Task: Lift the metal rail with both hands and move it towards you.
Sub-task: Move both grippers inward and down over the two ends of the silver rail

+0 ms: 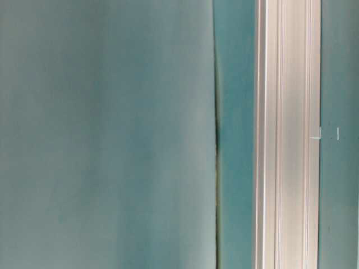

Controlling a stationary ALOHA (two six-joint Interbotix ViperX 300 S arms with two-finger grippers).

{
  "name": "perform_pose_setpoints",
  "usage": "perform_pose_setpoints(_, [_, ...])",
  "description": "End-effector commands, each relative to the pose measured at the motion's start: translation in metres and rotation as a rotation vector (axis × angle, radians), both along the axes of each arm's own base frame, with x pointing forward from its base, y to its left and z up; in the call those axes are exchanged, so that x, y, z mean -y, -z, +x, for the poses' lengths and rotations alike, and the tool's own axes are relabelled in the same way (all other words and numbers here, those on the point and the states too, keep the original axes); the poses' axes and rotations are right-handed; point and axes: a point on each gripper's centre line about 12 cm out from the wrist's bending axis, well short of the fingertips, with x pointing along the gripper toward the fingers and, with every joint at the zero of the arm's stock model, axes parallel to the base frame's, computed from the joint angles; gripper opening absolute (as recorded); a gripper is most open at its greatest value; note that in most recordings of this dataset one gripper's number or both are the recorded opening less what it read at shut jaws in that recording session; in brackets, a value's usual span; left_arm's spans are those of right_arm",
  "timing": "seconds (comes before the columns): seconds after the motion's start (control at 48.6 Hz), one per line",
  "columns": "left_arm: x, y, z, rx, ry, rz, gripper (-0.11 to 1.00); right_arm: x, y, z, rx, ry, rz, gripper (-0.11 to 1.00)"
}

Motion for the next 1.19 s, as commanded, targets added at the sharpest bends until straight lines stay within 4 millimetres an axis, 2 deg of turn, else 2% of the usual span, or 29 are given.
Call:
perform_pose_setpoints(0.0, [-0.004,-0.007,0.011,-0.046,-0.015,-0.042,0.14,0.003,-0.007,0.005,0.008,0.012,0.029,0.14])
perform_pose_setpoints(0.041, [-0.005,-0.008,0.014,-0.079,-0.022,-0.05,0.13,0.004,-0.008,0.006,-0.001,0.018,0.054,0.12])
perform_pose_setpoints(0.123, [-0.009,-0.011,0.02,-0.157,-0.04,-0.059,0.02,0.008,-0.01,0.011,-0.048,0.041,0.119,0.03])
perform_pose_setpoints(0.206, [-0.014,-0.016,0.024,-0.228,-0.062,-0.061,-0.05,0.013,-0.01,0.016,-0.154,0.062,0.169,0.01])
perform_pose_setpoints(0.493, [-0.031,-0.03,0.043,-0.528,-0.132,-0.041,-0.05,0.033,-0.011,0.025,-0.582,0.152,0.241,0.01])
perform_pose_setpoints(0.699, [-0.036,-0.02,0.064,-0.735,-0.111,0.045,-0.05,0.038,0.0,0.037,-0.817,0.166,0.266,0.01])
perform_pose_setpoints(0.843, [-0.043,-0.008,0.075,-0.889,-0.1,0.084,-0.05,0.041,0.014,0.053,-0.984,0.165,0.256,0.01])
perform_pose_setpoints(1.069, [-0.059,0.004,0.084,-1.051,-0.125,0.073,-0.05,0.055,0.024,0.08,-1.142,0.15,0.153,0.01])
perform_pose_setpoints(1.172, [-0.06,0.009,0.088,-1.087,-0.114,0.086,-0.05,0.062,0.037,0.09,-1.216,0.109,0.084,0.01])
